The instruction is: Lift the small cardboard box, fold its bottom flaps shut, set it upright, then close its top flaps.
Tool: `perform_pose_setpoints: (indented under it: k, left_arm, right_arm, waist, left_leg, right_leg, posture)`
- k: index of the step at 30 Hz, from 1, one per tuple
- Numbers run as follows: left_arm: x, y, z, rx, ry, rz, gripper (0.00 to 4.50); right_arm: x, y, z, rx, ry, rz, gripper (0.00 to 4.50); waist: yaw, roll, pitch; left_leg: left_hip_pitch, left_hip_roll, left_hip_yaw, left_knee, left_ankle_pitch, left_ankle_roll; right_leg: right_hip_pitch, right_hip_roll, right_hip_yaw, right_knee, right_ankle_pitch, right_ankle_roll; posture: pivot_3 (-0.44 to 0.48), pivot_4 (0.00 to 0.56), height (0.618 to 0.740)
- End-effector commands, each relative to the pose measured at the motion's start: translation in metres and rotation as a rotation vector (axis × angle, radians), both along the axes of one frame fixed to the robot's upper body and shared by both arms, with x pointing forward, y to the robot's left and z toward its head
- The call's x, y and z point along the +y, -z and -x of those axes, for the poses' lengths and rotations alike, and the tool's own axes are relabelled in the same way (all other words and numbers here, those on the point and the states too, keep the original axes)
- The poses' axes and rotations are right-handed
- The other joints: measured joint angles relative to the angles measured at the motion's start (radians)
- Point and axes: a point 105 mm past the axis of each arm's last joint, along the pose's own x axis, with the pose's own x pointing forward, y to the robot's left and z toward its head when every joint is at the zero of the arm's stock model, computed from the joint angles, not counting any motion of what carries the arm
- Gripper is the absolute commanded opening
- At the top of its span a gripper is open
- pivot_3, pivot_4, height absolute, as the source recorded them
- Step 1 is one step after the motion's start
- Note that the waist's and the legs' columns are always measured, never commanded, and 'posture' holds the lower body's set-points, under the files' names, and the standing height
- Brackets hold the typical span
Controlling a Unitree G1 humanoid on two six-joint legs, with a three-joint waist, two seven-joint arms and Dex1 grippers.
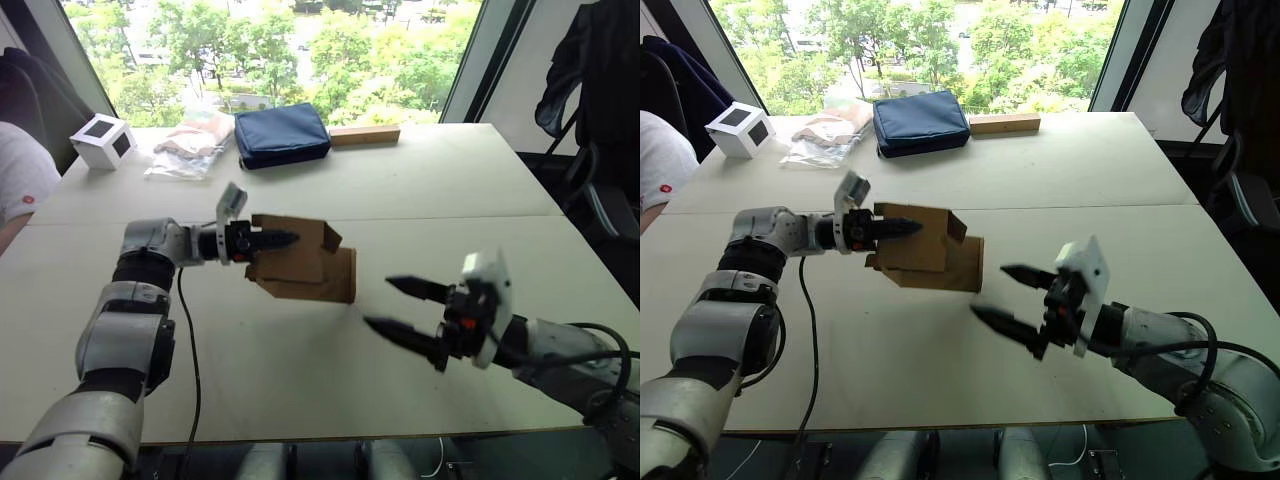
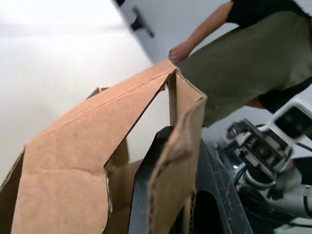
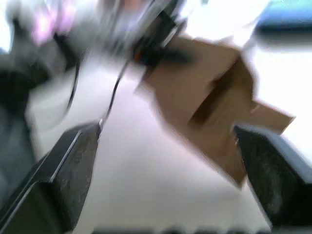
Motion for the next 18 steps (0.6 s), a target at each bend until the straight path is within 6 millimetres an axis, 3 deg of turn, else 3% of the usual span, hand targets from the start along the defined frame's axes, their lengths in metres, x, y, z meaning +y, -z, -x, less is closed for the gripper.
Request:
perform_pose_setpoints:
  k: [1, 4, 9, 13, 18]
  left_arm:
    - [0.003, -0.042, 0.020, -0.251, 0.037, 0.036, 0.00]
    - [0.002, -0.062, 0.030, -0.355, 0.057, 0.022, 0.00]
    - [-0.001, -0.080, 0.035, -0.433, 0.057, 0.025, 0.00]
    - [-0.002, -0.088, 0.038, -0.471, 0.068, 0.025, 0.00]
    - [-0.003, -0.087, 0.040, -0.474, 0.083, 0.035, 0.00]
  right_arm:
    - [-0.023, -0.027, -0.023, -0.079, 0.183, -0.132, 3.02]
    - [-0.021, -0.057, -0.040, -0.153, 0.226, -0.262, 1.98]
    - [-0.004, -0.083, -0.054, -0.217, 0.214, -0.311, 0.06]
    - [0.040, -0.093, -0.053, -0.270, 0.070, -0.218, 0.02]
    - [0.054, -0.086, -0.064, -0.264, 0.089, -0.161, 0.02]
  waist:
    - [0.001, 0.001, -0.001]
    - [-0.006, 0.002, -0.001]
    - [-0.007, 0.002, -0.001]
    - [-0.024, 0.002, -0.001]
    - [-0.028, 0.002, -0.001]
  left_leg:
    - [0.000, -0.001, 0.000, 0.000, 0.001, -0.001]
    - [0.000, -0.001, 0.001, -0.001, 0.003, -0.004]
    - [0.000, -0.001, 0.001, -0.002, 0.004, -0.007]
    - [0.000, -0.002, 0.002, -0.001, 0.003, -0.004]
    - [0.000, -0.001, 0.002, -0.001, 0.001, -0.002]
  right_leg:
    - [0.000, -0.001, 0.000, 0.000, 0.000, 0.000]
    - [-0.002, 0.001, 0.001, 0.001, 0.000, 0.000]
    - [-0.004, 0.004, 0.000, 0.006, 0.000, -0.001]
    - [-0.006, 0.004, 0.002, 0.012, 0.000, -0.001]
    - [-0.007, 0.006, 0.003, 0.013, 0.000, -0.001]
  posture:
    - [0.000, 0.150, 0.740]
    - [0.000, 0.150, 0.740]
    - [0.000, 0.150, 0.740]
    - [0.000, 0.150, 0.740]
    - [0.000, 0.150, 0.740]
